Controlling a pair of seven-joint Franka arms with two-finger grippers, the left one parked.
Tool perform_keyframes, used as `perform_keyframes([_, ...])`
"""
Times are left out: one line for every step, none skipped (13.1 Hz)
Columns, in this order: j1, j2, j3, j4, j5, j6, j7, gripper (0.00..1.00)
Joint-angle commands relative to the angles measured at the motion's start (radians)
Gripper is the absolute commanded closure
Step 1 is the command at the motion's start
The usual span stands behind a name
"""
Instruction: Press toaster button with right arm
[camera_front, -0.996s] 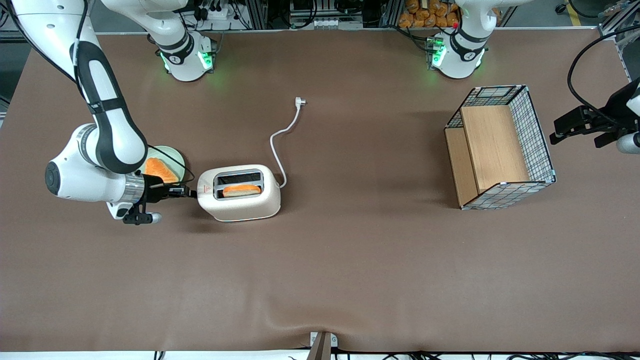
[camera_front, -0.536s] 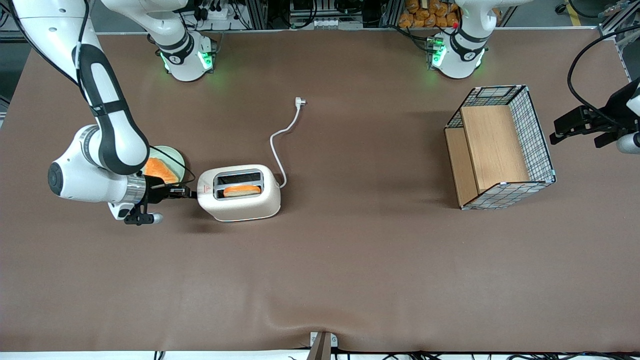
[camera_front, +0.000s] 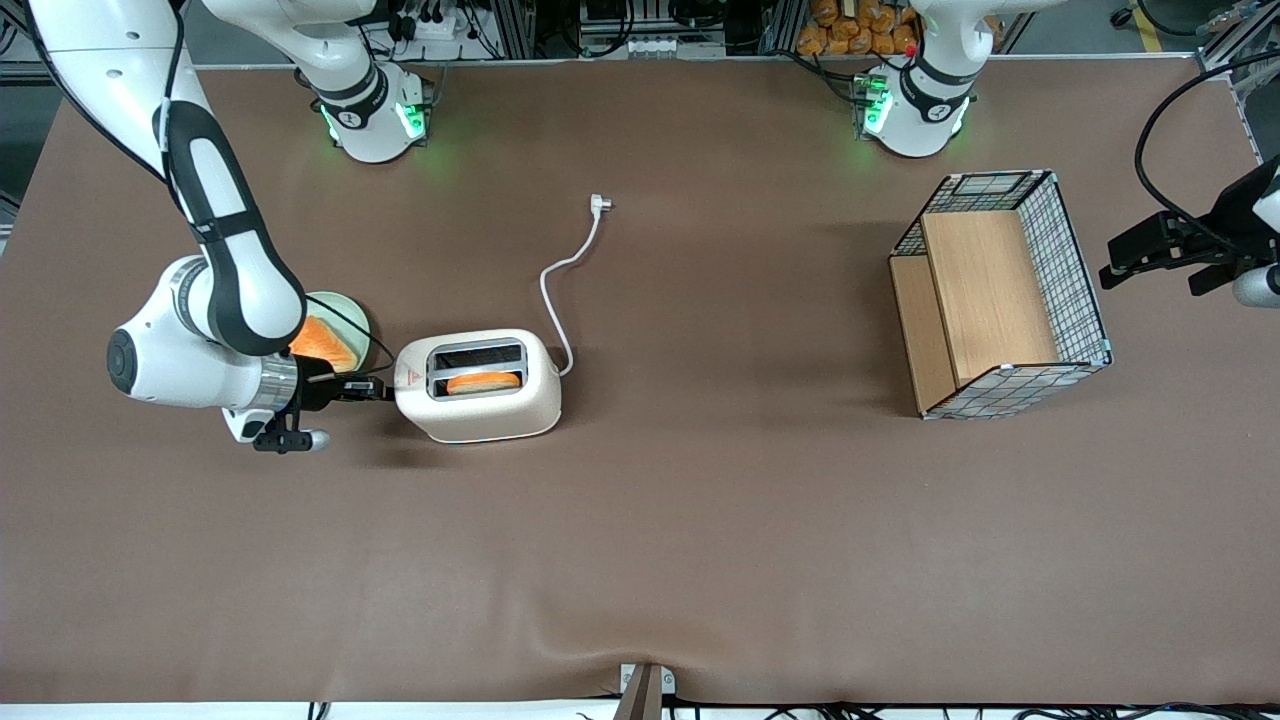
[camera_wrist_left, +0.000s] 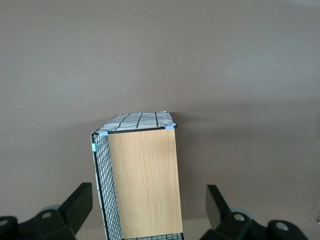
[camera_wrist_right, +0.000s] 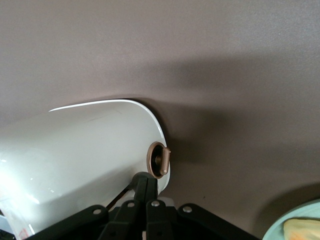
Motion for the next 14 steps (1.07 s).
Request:
perform_keyframes([0.008, 0.023, 0.000, -0.024, 0.038, 0.054, -0.050, 1.00])
perform_keyframes([0.008, 0.024, 0.000, -0.039, 0.040, 0.081, -0.070, 1.00])
perform_keyframes([0.008, 0.026, 0.000, -0.054, 0.041, 0.105, -0.084, 1.00])
perform_keyframes([0.010, 0.026, 0.000, -0.056, 0.043, 0.106, -0.084, 1.00])
perform_keyframes([0.010, 0.026, 0.001, -0.056, 0.043, 0.106, -0.083, 1.00])
perform_keyframes([0.010, 0.027, 0.001, -0.056, 0.043, 0.106, -0.084, 1.00])
perform_keyframes([0.013, 0.029, 0.000, -0.055, 0.043, 0.105, -0.081, 1.00])
perform_keyframes([0.013, 0.029, 0.001, -0.055, 0.043, 0.103, -0.078, 1.00])
perform_keyframes([0.013, 0.029, 0.001, -0.055, 0.043, 0.102, -0.075, 1.00])
perform_keyframes([0.014, 0.029, 0.000, -0.055, 0.043, 0.102, -0.075, 1.00])
perform_keyframes([0.013, 0.029, 0.001, -0.055, 0.043, 0.102, -0.075, 1.00])
perform_keyframes([0.014, 0.029, 0.000, -0.055, 0.043, 0.102, -0.075, 1.00])
perform_keyframes([0.014, 0.029, 0.000, -0.053, 0.043, 0.100, -0.075, 1.00])
perform_keyframes([0.013, 0.029, 0.000, -0.052, 0.043, 0.099, -0.075, 1.00])
